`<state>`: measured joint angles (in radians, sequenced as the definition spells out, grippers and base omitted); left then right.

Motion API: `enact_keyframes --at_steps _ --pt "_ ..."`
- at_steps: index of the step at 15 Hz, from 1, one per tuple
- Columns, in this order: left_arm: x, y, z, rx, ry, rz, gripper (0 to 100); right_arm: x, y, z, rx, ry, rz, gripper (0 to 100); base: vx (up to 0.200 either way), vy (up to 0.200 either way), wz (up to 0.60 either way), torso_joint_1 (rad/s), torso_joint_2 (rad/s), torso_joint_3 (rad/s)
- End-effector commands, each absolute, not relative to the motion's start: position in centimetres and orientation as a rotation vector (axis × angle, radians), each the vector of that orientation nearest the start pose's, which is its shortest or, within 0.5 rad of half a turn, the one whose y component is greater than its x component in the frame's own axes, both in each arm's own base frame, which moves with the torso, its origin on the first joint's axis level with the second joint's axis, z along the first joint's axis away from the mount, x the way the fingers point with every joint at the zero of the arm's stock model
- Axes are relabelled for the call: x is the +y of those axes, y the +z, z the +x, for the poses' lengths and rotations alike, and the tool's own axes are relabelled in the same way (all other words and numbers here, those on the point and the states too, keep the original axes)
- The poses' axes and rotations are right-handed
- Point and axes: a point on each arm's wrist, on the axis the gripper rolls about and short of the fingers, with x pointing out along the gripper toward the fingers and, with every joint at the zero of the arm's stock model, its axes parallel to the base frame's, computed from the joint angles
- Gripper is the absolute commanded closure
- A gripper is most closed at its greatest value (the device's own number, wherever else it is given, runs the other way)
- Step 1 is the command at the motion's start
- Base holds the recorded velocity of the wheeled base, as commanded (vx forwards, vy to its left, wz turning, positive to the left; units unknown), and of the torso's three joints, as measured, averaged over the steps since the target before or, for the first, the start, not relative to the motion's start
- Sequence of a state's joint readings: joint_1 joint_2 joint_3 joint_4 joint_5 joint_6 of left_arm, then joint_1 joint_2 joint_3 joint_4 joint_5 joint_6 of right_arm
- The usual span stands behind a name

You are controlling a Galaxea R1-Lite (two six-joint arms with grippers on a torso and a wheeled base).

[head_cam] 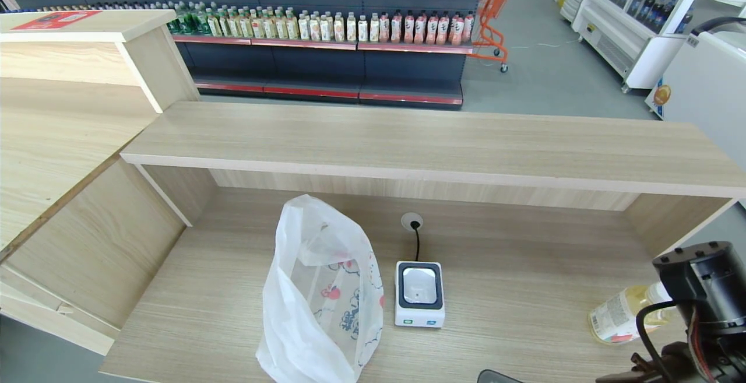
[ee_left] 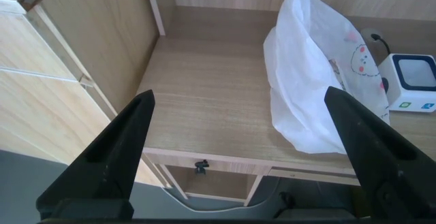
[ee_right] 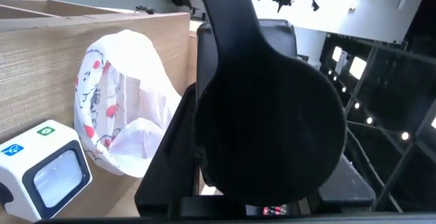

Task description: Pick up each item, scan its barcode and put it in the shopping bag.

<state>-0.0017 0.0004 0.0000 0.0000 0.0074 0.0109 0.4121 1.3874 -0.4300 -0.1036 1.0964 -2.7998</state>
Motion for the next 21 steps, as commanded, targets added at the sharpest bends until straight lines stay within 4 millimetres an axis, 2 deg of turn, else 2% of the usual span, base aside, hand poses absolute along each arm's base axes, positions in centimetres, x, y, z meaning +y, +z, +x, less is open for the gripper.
enact_keyframes --at_steps 1,3,5,6,7,8,9,10,11,12,13,15,16,18,19,21 --pt "0.0 7.5 -2.3 0.0 0.006 0.011 0 8.5 12.8 14.4 -1.567 1.289 -1.766 100 0.0 0.0 0.0 0.0 0.0 0.0" --pt "0.0 7.5 -2.3 0.0 0.006 0.011 0 8.5 12.8 14.4 -1.567 1.289 -1.766 100 0.0 0.0 0.0 0.0 0.0 0.0" --pt "0.0 7.5 -2.3 0.0 0.006 0.011 0 8.5 13.7 14.6 -1.571 1.255 -1.777 100 0.0 0.0 0.0 0.0 0.0 0.0" --pt "0.0 7.5 -2.3 0.0 0.006 0.011 0 8.2 15.4 15.0 -1.446 1.23 -1.736 100 0.0 0.0 0.0 0.0 0.0 0.0" --pt "0.0 7.5 -2.3 0.0 0.006 0.011 0 7.0 16.7 15.4 -1.256 1.205 -1.676 100 0.0 0.0 0.0 0.0 0.0 0.0" --pt "0.0 7.5 -2.3 0.0 0.006 0.011 0 5.8 17.2 15.5 -1.104 1.173 -1.646 100 0.0 0.0 0.0 0.0 0.0 0.0" --pt "0.0 7.5 -2.3 0.0 0.008 0.011 0 3.8 18.1 15.4 -0.893 1.097 -1.593 100 0.0 0.0 0.0 0.0 0.0 0.0" --pt "0.0 7.5 -2.3 0.0 0.006 0.011 0 3.5 18.3 15.3 -0.832 1.106 -1.514 100 0.0 0.0 0.0 0.0 0.0 0.0" --pt "0.0 7.5 -2.3 0.0 0.006 0.011 0 3.6 17.9 15.0 -0.798 1.179 -1.372 100 0.0 0.0 0.0 0.0 0.0 0.0" --pt "0.0 7.5 -2.3 0.0 0.006 0.011 0 3.4 17.4 14.8 -0.763 1.206 -1.308 100 0.0 0.0 0.0 0.0 0.0 0.0" --pt "0.0 7.5 -2.3 0.0 0.006 0.011 0 3.3 16.9 14.4 -0.647 1.254 -1.2 100 0.0 0.0 0.0 0.0 0.0 0.0" --pt "0.0 7.5 -2.3 0.0 0.006 0.011 0 3.1 17.0 14.1 -0.329 1.307 -0.904 100 0.0 0.0 0.0 0.0 0.0 0.0" --pt "0.0 7.5 -2.3 0.0 0.006 0.011 0 2.9 17.3 14.3 -0.136 1.269 -0.722 100 0.0 0.0 0.0 0.0 0.0 0.0" --pt "0.0 7.5 -2.3 0.0 0.006 0.011 0 2.6 17.8 15.2 0.231 1.085 -0.372 100 0.0 0.0 0.0 0.0 0.0 0.0" --pt "0.0 7.5 -2.3 0.0 0.006 0.011 0 2.6 17.6 16.0 0.41 0.918 -0.196 100 0.0 0.0 0.0 0.0 0.0 0.0" --pt "0.0 7.5 -2.3 0.0 0.006 0.011 0 4.2 16.1 18.6 0.635 0.658 0.068 100 0.0 0.0 0.0 0.0 0.0 0.0"
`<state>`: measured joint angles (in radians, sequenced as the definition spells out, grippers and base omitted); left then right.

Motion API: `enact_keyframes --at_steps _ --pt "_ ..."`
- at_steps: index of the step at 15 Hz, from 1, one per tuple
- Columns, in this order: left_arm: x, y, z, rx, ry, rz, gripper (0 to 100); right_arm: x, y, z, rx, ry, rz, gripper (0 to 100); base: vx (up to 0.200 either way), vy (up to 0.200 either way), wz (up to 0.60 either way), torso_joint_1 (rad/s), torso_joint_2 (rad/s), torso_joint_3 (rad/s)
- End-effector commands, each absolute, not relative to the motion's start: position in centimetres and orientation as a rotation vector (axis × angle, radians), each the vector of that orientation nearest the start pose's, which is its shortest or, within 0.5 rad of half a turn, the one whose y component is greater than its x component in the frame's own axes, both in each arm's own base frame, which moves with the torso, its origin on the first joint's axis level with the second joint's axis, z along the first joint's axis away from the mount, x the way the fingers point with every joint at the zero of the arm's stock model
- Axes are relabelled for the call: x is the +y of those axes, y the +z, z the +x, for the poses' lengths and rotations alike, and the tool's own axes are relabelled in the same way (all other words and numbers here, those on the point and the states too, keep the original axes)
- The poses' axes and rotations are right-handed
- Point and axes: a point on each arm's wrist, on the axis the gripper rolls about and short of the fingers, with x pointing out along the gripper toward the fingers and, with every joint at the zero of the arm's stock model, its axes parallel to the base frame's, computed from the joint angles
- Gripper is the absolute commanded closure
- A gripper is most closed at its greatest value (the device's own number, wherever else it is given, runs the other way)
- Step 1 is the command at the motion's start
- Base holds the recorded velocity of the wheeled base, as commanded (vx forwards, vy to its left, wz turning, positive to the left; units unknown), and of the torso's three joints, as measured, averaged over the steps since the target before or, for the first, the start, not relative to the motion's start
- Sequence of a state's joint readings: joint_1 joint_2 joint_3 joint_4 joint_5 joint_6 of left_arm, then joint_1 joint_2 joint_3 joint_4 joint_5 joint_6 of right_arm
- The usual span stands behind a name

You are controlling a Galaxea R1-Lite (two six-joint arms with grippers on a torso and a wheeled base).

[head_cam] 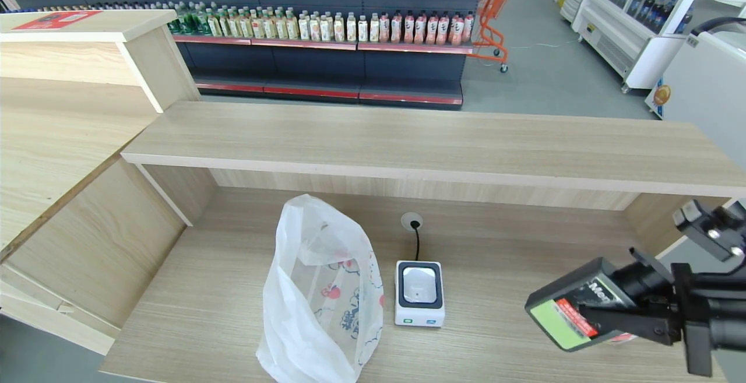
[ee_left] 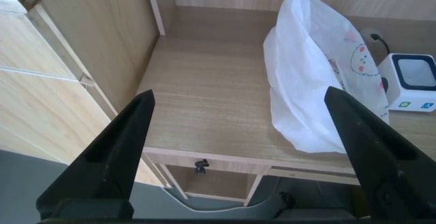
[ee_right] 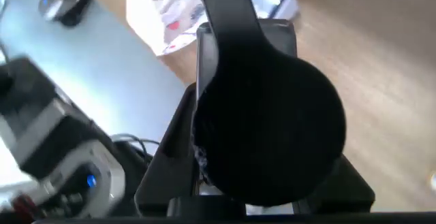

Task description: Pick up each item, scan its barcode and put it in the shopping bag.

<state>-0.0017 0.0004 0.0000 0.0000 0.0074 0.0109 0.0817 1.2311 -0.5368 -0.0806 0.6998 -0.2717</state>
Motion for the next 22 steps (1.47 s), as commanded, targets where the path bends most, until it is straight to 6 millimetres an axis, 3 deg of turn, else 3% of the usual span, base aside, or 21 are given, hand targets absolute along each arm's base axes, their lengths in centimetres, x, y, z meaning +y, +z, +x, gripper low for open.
enact_keyframes --at_steps 1,4,7,10,14,22 --pt "0.0 7.5 -2.3 0.0 0.006 0.011 0 5.6 15.3 19.9 0.699 0.558 0.195 100 0.0 0.0 0.0 0.0 0.0 0.0" --pt "0.0 7.5 -2.3 0.0 0.006 0.011 0 10.5 13.2 22.5 0.8 0.37 0.386 100 0.0 0.0 0.0 0.0 0.0 0.0" --pt "0.0 7.5 -2.3 0.0 0.008 0.011 0 14.4 12.5 23.2 0.873 0.363 0.508 100 0.0 0.0 0.0 0.0 0.0 0.0" --pt "0.0 7.5 -2.3 0.0 0.006 0.011 0 16.1 10.4 24.1 0.897 0.376 0.489 100 0.0 0.0 0.0 0.0 0.0 0.0" --pt "0.0 7.6 -2.3 0.002 0.006 0.011 0 17.2 7.3 26.3 0.858 0.37 0.318 100 0.0 0.0 0.0 0.0 0.0 0.0" --pt "0.0 7.5 -2.3 0.0 0.006 0.011 0 20.6 6.8 30.4 0.779 0.425 0.318 100 0.0 0.0 0.0 0.0 0.0 0.0"
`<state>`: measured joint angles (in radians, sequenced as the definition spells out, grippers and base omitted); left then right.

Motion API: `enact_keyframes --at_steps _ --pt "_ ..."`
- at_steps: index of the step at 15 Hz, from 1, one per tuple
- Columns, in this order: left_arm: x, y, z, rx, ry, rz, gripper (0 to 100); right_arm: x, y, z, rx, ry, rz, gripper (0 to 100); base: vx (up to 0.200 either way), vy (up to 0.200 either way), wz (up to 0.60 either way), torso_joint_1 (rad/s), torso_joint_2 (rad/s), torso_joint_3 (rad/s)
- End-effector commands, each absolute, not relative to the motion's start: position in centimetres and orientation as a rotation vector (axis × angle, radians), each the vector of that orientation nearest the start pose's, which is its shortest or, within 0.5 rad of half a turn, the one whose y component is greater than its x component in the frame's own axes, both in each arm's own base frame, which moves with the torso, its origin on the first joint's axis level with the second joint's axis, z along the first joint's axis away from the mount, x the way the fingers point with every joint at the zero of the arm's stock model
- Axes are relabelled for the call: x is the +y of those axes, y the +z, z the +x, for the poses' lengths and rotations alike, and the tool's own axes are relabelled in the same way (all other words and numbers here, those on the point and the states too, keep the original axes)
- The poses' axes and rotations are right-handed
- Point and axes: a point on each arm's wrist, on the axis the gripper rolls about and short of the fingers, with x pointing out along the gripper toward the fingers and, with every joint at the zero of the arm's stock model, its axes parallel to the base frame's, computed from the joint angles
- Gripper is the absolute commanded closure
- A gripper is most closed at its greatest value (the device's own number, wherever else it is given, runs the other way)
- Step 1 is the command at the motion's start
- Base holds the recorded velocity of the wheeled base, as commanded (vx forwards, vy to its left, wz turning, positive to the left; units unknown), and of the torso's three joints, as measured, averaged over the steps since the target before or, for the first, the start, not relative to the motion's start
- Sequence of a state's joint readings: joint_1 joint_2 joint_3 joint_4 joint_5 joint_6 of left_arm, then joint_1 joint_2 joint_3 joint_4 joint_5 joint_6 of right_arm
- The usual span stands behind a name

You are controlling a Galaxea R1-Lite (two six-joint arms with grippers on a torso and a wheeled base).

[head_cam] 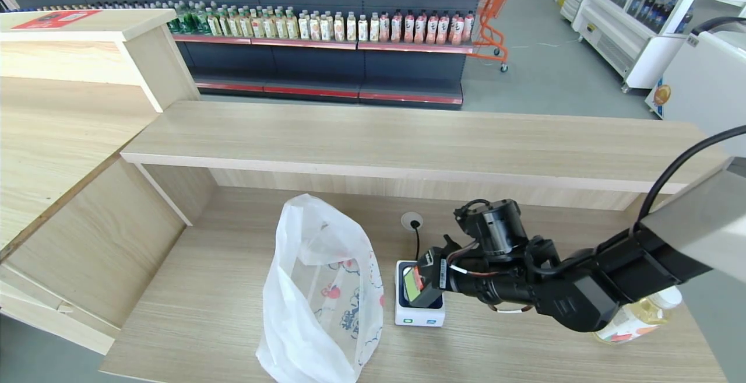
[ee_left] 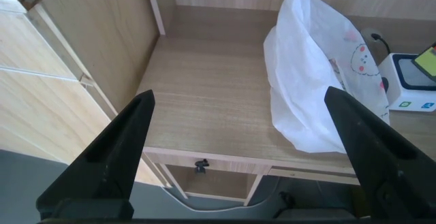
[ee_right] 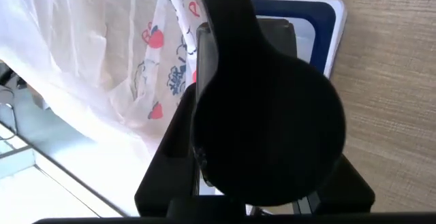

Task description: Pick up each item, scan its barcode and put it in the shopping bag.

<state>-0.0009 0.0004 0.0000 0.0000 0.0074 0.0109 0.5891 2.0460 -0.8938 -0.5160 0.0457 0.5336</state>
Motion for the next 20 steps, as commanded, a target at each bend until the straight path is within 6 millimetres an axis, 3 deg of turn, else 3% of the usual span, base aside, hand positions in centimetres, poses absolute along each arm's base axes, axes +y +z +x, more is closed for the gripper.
enact_keyframes --at_steps 1,10,12,14,16,17,20 --pt "0.0 7.5 -2.3 0.0 0.006 0.011 0 20.7 6.4 30.6 0.781 0.431 0.295 100 0.0 0.0 0.0 0.0 0.0 0.0" --pt "0.0 7.5 -2.3 0.0 0.006 0.011 0 20.8 6.4 30.9 0.761 0.455 0.245 100 0.0 0.0 0.0 0.0 0.0 0.0" --pt "0.0 7.5 -2.3 0.0 0.006 0.011 0 20.3 10.4 29.9 0.672 0.488 0.299 100 0.0 0.0 0.0 0.0 0.0 0.0" --pt "0.0 7.5 -2.3 0.0 0.006 0.011 0 18.0 15.7 28.0 0.532 0.507 0.327 100 0.0 0.0 0.0 0.0 0.0 0.0" --pt "0.0 7.5 -2.3 0.0 0.008 0.011 0 15.0 19.1 26.0 0.433 0.498 0.309 100 0.0 0.0 0.0 0.0 0.0 0.0" --pt "0.0 7.5 -2.3 0.0 0.006 0.011 0 13.3 19.9 24.3 0.396 0.499 0.224 100 0.0 0.0 0.0 0.0 0.0 0.0" --pt "0.0 7.5 -2.3 0.0 0.006 0.011 0 9.3 19.3 19.1 0.306 0.599 -0.067 100 0.0 0.0 0.0 0.0 0.0 0.0"
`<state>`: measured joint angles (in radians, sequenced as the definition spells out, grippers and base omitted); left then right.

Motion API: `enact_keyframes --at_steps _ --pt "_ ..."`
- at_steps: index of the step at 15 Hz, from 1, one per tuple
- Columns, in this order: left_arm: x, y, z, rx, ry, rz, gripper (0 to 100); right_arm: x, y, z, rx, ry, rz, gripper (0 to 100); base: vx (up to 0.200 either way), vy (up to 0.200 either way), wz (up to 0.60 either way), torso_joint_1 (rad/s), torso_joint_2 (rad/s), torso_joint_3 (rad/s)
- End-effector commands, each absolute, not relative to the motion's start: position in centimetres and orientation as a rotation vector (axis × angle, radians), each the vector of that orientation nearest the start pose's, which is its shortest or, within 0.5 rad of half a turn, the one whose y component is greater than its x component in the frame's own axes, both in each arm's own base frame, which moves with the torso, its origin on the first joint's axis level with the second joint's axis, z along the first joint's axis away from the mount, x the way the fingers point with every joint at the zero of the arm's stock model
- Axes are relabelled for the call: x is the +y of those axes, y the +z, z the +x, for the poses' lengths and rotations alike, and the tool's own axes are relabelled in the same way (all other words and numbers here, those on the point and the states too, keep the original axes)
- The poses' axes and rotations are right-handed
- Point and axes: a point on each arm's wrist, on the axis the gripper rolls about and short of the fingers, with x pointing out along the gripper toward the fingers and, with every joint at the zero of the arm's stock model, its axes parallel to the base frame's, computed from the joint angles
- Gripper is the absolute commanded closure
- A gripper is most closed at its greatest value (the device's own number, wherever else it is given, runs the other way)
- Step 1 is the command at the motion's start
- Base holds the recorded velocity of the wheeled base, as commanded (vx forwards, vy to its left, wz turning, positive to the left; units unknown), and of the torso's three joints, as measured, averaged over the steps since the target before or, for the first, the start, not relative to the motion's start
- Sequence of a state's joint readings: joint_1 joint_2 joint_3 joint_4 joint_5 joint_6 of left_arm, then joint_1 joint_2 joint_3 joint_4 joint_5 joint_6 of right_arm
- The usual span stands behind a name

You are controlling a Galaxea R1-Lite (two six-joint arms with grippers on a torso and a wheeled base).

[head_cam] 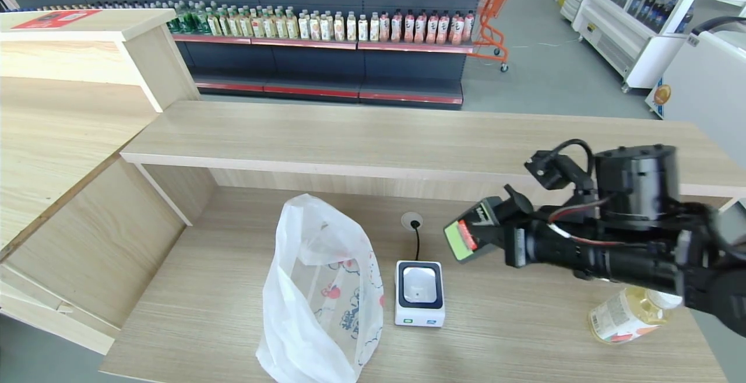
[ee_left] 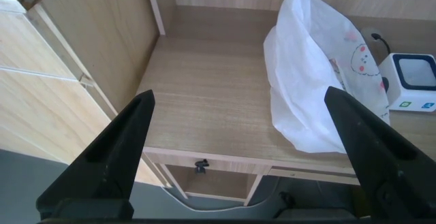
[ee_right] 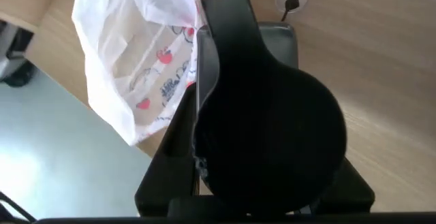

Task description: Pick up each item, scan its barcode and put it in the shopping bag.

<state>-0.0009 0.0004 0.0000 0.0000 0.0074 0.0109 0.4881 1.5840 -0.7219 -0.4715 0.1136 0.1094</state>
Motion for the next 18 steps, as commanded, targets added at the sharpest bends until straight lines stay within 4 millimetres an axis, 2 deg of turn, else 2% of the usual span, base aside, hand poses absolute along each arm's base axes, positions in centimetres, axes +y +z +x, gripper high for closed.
enact_keyframes --at_steps 1,5,6,9,12,14,18 --pt "0.0 7.6 -2.3 0.002 0.006 0.011 0 8.7 19.4 17.8 0.274 0.628 -0.119 100 0.0 0.0 0.0 0.0 0.0 0.0" --pt "0.0 7.5 -2.3 0.0 0.008 0.014 0 8.3 18.9 16.0 0.277 0.652 -0.113 100 0.0 0.0 0.0 0.0 0.0 0.0" --pt "0.0 7.5 -2.3 0.0 0.006 0.012 0 8.1 18.3 15.6 0.32 0.663 -0.036 100 0.0 0.0 0.0 0.0 0.0 0.0" --pt "0.0 7.5 -2.3 0.0 0.008 0.011 0 8.3 18.8 15.7 0.365 0.662 0.134 100 0.0 0.2 0.0 0.002 0.0 0.004" --pt "0.0 7.5 -2.3 0.0 0.006 0.011 0 9.0 18.8 17.2 0.42 0.648 0.227 100 0.0 0.2 0.0 0.007 0.01 -0.001" --pt "0.0 7.5 -2.3 0.0 0.006 0.011 0 9.8 18.3 19.0 0.492 0.628 0.272 100 0.0 0.2 0.0 -0.007 0.0 0.0" --pt "0.0 7.5 -2.3 0.0 0.006 0.003 0 11.7 16.5 23.2 0.574 0.602 0.258 100 0.0 0.2 0.0 0.005 0.0 0.002"
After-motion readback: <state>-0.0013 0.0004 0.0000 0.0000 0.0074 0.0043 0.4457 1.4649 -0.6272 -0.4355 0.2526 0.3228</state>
